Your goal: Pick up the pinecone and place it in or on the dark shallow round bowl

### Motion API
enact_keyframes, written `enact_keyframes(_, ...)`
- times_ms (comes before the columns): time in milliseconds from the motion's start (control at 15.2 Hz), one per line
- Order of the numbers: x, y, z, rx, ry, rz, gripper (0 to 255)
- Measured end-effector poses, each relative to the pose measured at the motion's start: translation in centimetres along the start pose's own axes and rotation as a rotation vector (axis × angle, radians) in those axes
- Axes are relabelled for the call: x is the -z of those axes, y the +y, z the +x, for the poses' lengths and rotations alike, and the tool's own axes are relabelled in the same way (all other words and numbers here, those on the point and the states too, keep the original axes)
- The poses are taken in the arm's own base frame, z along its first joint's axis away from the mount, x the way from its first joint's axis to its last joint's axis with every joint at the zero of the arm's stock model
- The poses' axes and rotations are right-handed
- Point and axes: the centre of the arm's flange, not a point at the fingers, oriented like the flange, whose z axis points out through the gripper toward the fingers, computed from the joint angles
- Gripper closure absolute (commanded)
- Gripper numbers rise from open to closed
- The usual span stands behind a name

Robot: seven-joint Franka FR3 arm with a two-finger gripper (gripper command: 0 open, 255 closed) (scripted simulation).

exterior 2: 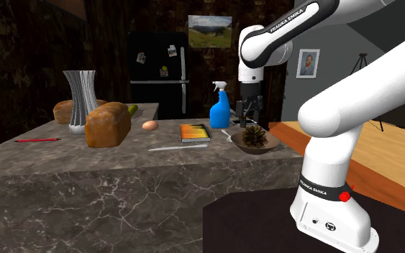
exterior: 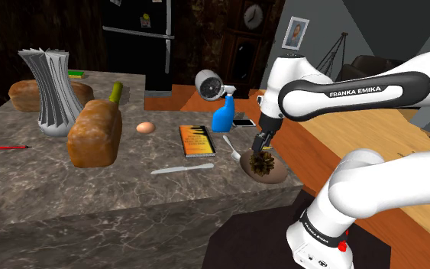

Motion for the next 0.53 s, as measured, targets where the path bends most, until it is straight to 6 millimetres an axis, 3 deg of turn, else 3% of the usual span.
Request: enact_keyframes(528,0.42,0.01,0.27,0.000,0.013,-0.002,255)
